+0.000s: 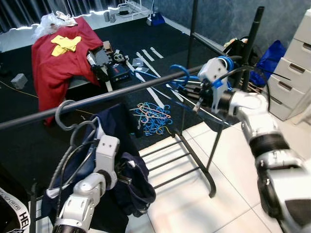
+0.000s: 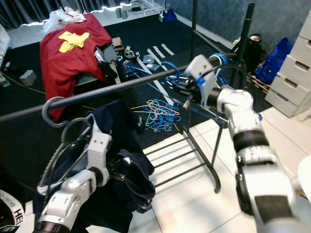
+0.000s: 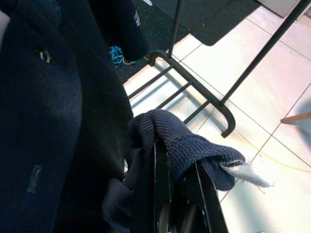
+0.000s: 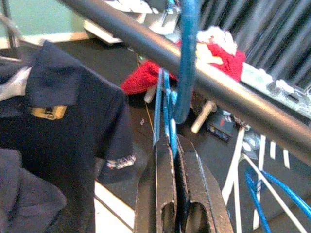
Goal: Hang hanger
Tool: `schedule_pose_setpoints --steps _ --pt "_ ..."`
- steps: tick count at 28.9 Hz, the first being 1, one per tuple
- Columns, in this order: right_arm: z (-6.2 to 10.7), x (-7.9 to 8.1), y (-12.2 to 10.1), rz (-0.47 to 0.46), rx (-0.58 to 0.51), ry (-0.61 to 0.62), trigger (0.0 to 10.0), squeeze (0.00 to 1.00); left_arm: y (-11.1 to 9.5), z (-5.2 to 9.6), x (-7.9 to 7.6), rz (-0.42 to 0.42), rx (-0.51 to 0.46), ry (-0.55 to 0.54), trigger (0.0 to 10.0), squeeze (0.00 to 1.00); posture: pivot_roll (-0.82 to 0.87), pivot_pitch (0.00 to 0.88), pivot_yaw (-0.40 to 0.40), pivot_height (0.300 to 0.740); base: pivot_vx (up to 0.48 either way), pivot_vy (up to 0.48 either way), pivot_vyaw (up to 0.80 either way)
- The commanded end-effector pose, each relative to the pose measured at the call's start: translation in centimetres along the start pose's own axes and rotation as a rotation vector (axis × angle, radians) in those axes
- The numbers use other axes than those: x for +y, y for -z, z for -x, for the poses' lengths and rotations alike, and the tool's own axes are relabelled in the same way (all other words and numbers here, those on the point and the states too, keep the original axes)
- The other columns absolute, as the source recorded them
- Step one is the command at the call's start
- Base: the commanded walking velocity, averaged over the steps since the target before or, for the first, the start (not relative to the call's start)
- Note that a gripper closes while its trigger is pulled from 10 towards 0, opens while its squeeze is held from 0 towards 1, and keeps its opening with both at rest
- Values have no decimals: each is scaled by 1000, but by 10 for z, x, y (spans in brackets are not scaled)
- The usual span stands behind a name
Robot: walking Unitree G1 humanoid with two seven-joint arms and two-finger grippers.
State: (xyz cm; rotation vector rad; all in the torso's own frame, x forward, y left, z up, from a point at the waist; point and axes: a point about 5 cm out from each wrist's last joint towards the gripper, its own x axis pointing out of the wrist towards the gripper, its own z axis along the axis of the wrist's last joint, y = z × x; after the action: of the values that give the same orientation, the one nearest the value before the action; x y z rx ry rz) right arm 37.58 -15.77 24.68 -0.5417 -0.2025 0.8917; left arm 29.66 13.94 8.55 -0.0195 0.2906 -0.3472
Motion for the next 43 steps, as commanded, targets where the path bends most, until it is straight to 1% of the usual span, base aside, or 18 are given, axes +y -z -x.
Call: schedule_pose_setpoints --steps 1,3,4,6,7,9,10,12,13,15,16,17,18,19,20,25,30,43 --pt "-5 15 -2 24 -6 -42 0 0 1 0 1 10 -10 -8 10000 0 8 65 95 740 0 0 0" --pt "-5 15 -2 24 -6 -42 0 0 1 0 1 10 -10 -8 10000 0 8 65 95 740 0 0 0" --pt "-3 36 11 6 42 -103 0 0 2 -1 0 23 -12 -6 10000 0 -6 74 96 740 0 0 0" --pt "-3 36 11 6 42 -103 0 0 2 -1 0 23 -12 -6 10000 0 -6 74 96 740 0 0 0" --pt "3 59 34 -54 123 -142 0 0 3 -2 0 22 -19 -4 10000 0 -3 81 85 740 0 0 0" --pt "3 59 34 -54 123 -142 0 0 3 -2 0 22 -19 -4 10000 0 -3 81 85 740 0 0 0" --pt "16 80 68 -186 220 -66 0 0 7 1 -1 10 -23 4 10000 0 -1 81 72 740 0 0 0" --pt "16 80 68 -186 220 -66 0 0 7 1 -1 10 -23 4 10000 0 -1 81 72 740 0 0 0" --pt "32 97 99 -311 295 75 1725 0 11 3 0 16 -31 -5 10000 0 2 82 81 740 0 0 0" --pt "32 97 99 -311 295 75 1725 0 11 3 0 16 -31 -5 10000 0 2 82 81 740 0 0 0" --pt "43 114 123 -521 302 321 10000 0 16 4 4 61 -25 -39 10000 0 -22 84 108 740 0 0 0" --pt "43 114 123 -521 302 321 10000 0 16 4 4 61 -25 -39 10000 0 -22 84 108 740 0 0 0" --pt "53 132 143 -666 330 511 10000 0 22 3 5 86 -9 -66 10000 0 -37 96 86 740 0 0 0" --pt "53 132 143 -666 330 511 10000 0 22 3 5 86 -9 -66 10000 0 -37 96 86 740 0 0 0" --pt "59 149 152 -690 388 595 10000 0 26 0 4 101 0 -77 10000 0 -40 97 55 740 0 0 0" --pt "61 162 153 -695 416 615 10000 0 25 -2 2 82 -8 -84 10000 0 -25 87 19 740 0 0 0" --pt "68 188 160 -707 518 515 10000 0 22 -2 -7 88 -40 -85 10000 0 -16 100 -47 740 0 0 0" --pt "54 181 150 -682 439 621 10000 0 24 0 -11 148 -41 -58 10000 0 -22 83 24 740 0 0 0"
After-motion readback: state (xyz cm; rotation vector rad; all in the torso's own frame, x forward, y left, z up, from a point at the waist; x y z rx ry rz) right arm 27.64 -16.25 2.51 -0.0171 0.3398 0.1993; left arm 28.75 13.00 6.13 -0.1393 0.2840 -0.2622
